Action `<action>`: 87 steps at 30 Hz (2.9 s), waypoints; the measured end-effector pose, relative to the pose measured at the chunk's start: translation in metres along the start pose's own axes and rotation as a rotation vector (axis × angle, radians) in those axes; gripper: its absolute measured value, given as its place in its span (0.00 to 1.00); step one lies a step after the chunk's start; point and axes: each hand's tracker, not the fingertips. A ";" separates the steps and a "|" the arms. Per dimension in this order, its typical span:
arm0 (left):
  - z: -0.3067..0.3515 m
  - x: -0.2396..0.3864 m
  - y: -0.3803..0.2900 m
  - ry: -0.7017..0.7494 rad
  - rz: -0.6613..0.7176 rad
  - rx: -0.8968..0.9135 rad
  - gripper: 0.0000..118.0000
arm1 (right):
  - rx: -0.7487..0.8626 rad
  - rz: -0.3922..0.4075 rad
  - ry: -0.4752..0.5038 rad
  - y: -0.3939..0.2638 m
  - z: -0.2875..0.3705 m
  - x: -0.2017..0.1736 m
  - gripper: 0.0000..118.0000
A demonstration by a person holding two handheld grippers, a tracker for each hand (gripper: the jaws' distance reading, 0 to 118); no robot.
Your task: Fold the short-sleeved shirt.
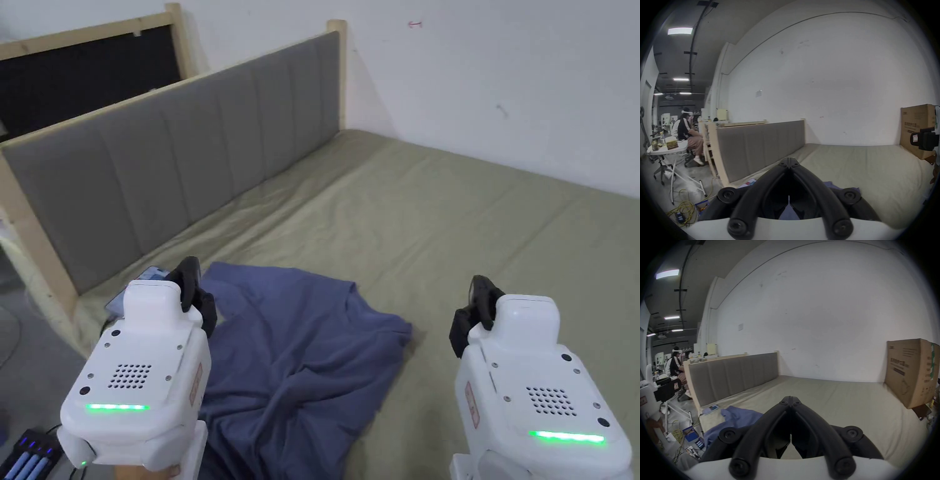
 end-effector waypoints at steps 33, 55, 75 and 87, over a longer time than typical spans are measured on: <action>-0.163 0.072 -0.102 -0.202 0.091 -0.877 0.96 | -0.086 0.034 -0.170 -0.022 0.011 0.073 0.00; -0.171 0.116 -0.137 -0.240 -0.028 -1.033 0.08 | -0.171 0.006 -0.322 -0.049 0.043 0.137 0.00; -0.109 0.240 0.055 -0.740 0.141 -0.639 0.04 | -0.084 -0.024 -0.437 -0.027 0.102 0.179 0.00; -0.069 0.388 0.068 -1.048 0.097 -0.637 0.04 | -0.076 -0.019 -0.571 -0.026 0.145 0.218 0.00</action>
